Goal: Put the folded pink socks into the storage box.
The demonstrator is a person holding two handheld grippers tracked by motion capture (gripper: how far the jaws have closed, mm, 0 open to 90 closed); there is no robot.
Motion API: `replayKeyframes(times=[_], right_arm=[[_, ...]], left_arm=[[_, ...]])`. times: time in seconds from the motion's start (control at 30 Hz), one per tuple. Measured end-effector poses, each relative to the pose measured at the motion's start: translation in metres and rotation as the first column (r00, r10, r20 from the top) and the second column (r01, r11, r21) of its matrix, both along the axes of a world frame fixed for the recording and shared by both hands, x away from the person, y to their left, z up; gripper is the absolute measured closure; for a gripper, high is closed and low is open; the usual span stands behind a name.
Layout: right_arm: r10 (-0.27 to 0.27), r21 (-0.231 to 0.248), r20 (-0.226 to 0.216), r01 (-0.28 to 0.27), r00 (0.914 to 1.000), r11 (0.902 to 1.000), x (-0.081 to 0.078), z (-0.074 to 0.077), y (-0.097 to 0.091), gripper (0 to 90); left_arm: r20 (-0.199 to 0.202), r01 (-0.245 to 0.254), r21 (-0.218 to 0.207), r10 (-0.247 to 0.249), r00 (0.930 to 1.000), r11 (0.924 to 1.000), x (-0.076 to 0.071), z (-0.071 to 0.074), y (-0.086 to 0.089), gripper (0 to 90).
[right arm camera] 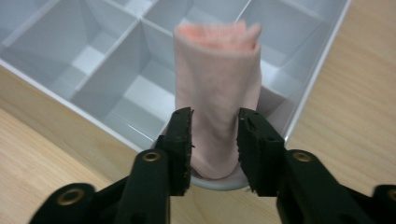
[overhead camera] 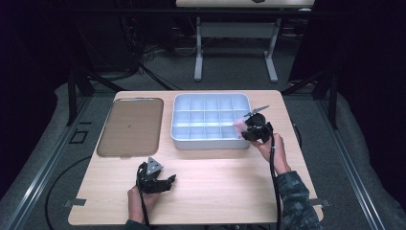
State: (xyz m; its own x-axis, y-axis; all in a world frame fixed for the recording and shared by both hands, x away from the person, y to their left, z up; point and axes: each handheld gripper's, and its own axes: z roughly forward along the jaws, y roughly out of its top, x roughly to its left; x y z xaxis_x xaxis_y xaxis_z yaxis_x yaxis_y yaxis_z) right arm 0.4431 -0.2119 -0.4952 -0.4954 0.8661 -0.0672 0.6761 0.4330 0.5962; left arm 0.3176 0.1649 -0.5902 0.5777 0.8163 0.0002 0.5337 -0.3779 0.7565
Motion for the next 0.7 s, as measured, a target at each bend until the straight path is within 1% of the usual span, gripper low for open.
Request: replayKeyframes(times=[0.03, 0.07, 0.13, 0.2, 0.23, 0.3, 0.33, 0.37, 0.4, 0.47, 0.5, 0.53, 0.57, 0.6, 0.63, 0.7], right_arm=[[-0.004, 0.019, 0.016, 0.004, 0.9999, 0.9998, -0.002, 0.003, -0.001, 60.5], [0.000, 0.051, 0.029, -0.002, 0.9996, 0.9987, -0.003, 0.009, -0.003, 58.6], [-0.007, 0.104, 0.081, -0.001, 0.9967, 0.9946, -0.004, 0.020, -0.005, 56.8], [-0.022, 0.127, 0.129, 0.006, 0.9914, 0.9918, -0.002, 0.031, -0.005, 57.6], [-0.031, 0.131, 0.120, 0.015, 0.9923, 0.9912, 0.003, 0.035, -0.004, 60.5], [-0.050, 0.106, 0.097, 0.040, 0.9940, 0.9936, 0.010, 0.034, -0.002, 64.4], [-0.057, 0.099, 0.078, 0.049, 0.9953, 0.9939, 0.013, 0.031, -0.002, 65.4], [-0.070, 0.077, 0.034, 0.067, 0.9970, 0.9948, 0.017, 0.023, -0.002, 68.2], [-0.070, 0.077, 0.034, 0.067, 0.9970, 0.9948, 0.017, 0.023, -0.002, 68.2], [-0.071, 0.059, -0.016, 0.071, 0.9974, 0.9957, 0.019, 0.010, -0.003, 69.3], [-0.071, 0.080, -0.048, 0.075, 0.9963, 0.9940, 0.019, 0.004, -0.004, 69.7], [-0.069, 0.088, -0.060, 0.074, 0.9958, 0.9934, 0.018, 0.001, -0.006, 70.1], [-0.066, 0.093, -0.042, 0.070, 0.9969, 0.9933, 0.014, -0.001, -0.005, 70.1], [-0.063, 0.082, -0.049, 0.066, 0.9968, 0.9944, 0.012, -0.002, -0.005, 69.8], [-0.056, 0.084, -0.056, 0.060, 0.9968, 0.9946, 0.011, -0.002, -0.005, 69.4], [-0.059, 0.090, -0.046, 0.063, 0.9972, 0.9939, 0.009, 0.000, -0.006, 69.2]], left_arm=[[0.002, -0.001, -0.001, 0.001, 1.0000, 1.0000, 0.000, 0.000, 0.000, 28.9], [0.001, -0.001, -0.001, 0.001, 1.0000, 1.0000, 0.000, 0.000, 0.000, 28.9], [0.000, 0.000, -0.001, 0.000, 1.0000, 1.0000, 0.000, 0.000, 0.000, 29.0], [0.000, 0.000, -0.001, 0.000, 1.0000, 1.0000, 0.000, 0.000, 0.000, 28.9], [-0.001, 0.000, -0.001, 0.000, 1.0000, 1.0000, 0.000, 0.000, 0.000, 28.9], [-0.001, -0.001, -0.001, 0.001, 1.0000, 1.0000, 0.000, 0.000, 0.000, 28.8], [-0.001, -0.001, -0.001, 0.001, 1.0000, 1.0000, 0.000, 0.000, 0.000, 28.8], [-0.001, -0.001, -0.001, 0.001, 1.0000, 1.0000, 0.000, 0.000, 0.000, 28.8], [-0.001, 0.000, -0.001, 0.000, 1.0000, 1.0000, 0.000, 0.000, 0.000, 28.8], [-0.001, 0.001, -0.001, -0.001, 1.0000, 1.0000, 0.000, 0.000, 0.000, 28.8], [-0.001, 0.001, -0.001, -0.001, 1.0000, 1.0000, 0.000, 0.000, 0.000, 28.8], [-0.001, 0.002, -0.001, -0.002, 1.0000, 1.0000, 0.000, 0.000, 0.000, 28.8], [0.000, 0.002, 0.000, -0.002, 1.0000, 1.0000, 0.000, 0.000, 0.000, 28.8], [0.003, 0.002, 0.000, -0.002, 1.0000, 1.0000, 0.000, 0.000, 0.000, 28.8], [0.002, 0.001, -0.001, -0.001, 1.0000, 1.0000, 0.000, 0.000, 0.000, 28.8], [-0.001, 0.001, -0.001, -0.001, 1.0000, 1.0000, 0.000, 0.000, 0.000, 28.8]])
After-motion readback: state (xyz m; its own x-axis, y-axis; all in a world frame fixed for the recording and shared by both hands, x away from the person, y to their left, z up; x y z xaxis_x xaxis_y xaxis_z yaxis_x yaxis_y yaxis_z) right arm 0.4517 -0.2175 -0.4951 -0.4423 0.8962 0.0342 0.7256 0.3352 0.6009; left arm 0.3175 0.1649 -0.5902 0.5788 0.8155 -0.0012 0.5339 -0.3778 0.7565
